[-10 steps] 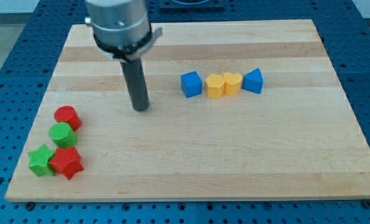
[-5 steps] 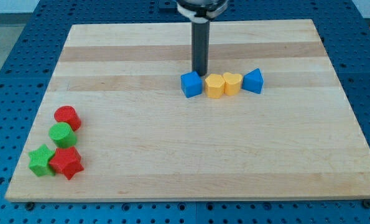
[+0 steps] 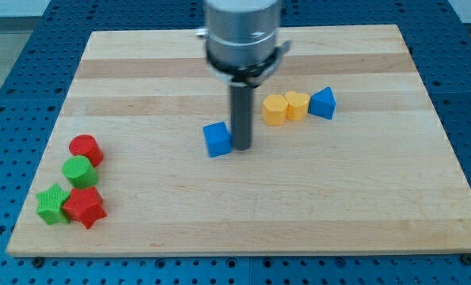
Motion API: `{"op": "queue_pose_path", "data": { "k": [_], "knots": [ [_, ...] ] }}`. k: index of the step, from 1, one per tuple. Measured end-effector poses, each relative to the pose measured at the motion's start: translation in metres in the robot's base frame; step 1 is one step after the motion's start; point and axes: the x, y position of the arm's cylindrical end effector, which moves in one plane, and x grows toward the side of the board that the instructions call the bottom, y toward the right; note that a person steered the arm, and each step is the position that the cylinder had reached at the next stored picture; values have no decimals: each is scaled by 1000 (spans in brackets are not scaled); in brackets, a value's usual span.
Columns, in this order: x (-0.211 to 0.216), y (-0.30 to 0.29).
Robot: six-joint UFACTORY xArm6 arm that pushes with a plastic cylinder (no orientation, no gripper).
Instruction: Push blue cube from center to bottom left
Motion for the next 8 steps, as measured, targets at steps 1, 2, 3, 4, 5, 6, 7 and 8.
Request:
{"op": "queue_pose_path", "data": {
  "k": [1, 2, 3, 4, 5, 6, 7, 8],
  "knots": [
    [10, -76],
    [10, -80],
    [-17, -17],
    [-42, -32],
    [-36, -93],
    [-11, -125],
    [-11, -125],
    [-2, -130]
  ]
}}
